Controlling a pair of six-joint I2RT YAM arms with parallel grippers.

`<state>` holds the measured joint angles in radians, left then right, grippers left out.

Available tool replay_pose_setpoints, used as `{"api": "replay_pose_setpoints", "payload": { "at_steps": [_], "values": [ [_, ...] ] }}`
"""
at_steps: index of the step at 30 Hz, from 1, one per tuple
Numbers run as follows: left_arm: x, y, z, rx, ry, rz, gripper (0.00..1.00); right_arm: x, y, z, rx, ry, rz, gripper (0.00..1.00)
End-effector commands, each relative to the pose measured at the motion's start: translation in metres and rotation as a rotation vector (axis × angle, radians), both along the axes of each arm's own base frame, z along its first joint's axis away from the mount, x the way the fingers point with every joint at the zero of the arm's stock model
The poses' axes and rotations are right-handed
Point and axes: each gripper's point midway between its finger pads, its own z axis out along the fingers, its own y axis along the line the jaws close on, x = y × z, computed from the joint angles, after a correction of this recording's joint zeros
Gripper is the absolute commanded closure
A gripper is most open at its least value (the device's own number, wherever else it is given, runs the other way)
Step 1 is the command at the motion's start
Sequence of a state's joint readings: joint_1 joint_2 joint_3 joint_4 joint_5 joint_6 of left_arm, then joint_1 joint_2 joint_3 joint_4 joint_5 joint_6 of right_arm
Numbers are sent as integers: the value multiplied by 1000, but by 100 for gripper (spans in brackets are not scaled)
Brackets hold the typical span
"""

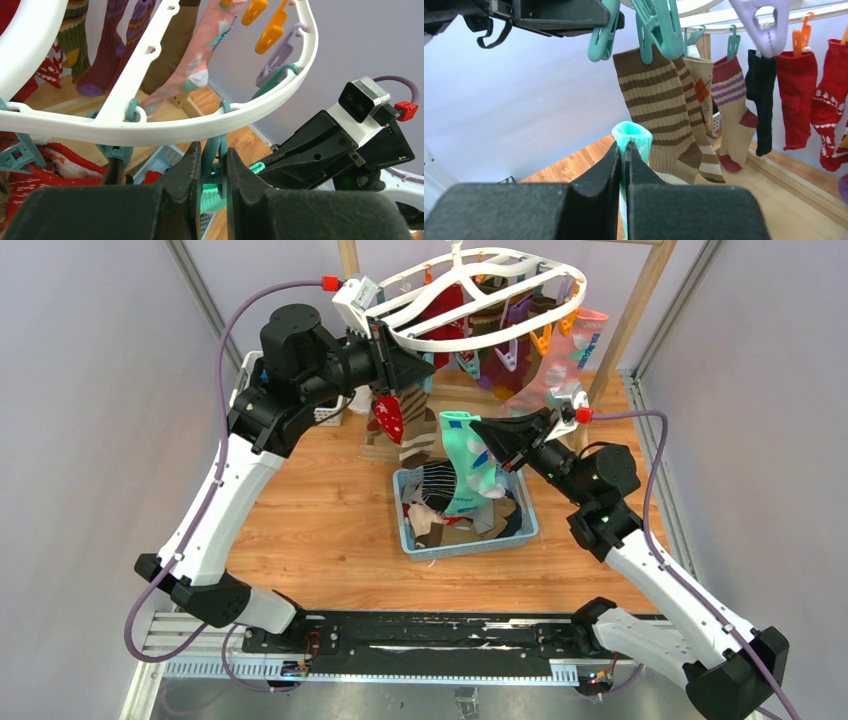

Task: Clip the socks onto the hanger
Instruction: Pick up the sock from the bin, then clamp the sock onto the hanger.

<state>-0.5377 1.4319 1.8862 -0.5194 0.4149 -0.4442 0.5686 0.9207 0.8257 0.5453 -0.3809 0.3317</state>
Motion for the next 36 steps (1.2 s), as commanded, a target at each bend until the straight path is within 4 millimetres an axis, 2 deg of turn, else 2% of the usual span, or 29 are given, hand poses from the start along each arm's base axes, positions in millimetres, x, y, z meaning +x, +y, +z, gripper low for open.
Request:
{"api": "replay_pose_setpoints", "payload": {
  "at_steps": [1,13,21,29,36],
  "values": [
    [8,11,-29,72,97,44,100,-9,10,25,56,-30,65,100],
    [6,12,-33,71,104,42,100,-5,38,40,59,-104,38,100],
    [2,13,-29,70,87,24,100,2,43,37,48,-121,9,100],
    [0,12,-28,41,90,-12,100,1,53,50,66,-153,50,100],
    [0,10,-24,4,96,-52,100,8,50,58,110,-170,19,100]
  ]
}}
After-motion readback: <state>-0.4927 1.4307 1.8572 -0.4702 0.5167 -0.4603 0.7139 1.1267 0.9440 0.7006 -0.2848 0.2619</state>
